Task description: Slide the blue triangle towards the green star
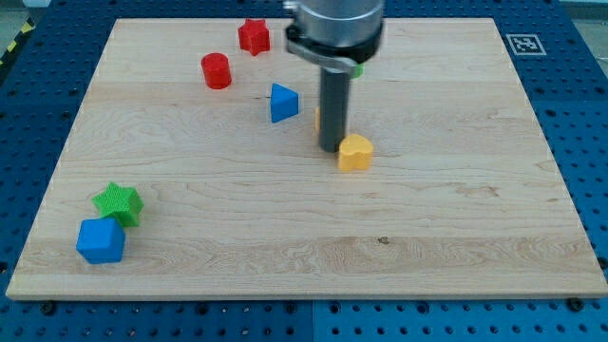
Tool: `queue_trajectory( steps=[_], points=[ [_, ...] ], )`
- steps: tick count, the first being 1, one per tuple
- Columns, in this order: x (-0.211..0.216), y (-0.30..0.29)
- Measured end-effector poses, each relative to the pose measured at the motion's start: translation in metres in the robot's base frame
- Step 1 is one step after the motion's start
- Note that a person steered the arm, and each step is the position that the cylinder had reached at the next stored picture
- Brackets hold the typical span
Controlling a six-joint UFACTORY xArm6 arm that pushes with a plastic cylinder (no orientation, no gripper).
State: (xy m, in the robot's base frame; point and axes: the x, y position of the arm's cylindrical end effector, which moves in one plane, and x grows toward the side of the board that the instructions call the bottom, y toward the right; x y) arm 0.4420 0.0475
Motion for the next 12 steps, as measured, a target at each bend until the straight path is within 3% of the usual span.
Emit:
queue_trajectory(
  steps=[2,4,6,10,12],
  points=[
    [-0.048,0.048],
    [-0.077,0.039],
    [-0.077,-0.053],
    [-0.078,-0.097],
    [-0.036,-0.099]
  ],
)
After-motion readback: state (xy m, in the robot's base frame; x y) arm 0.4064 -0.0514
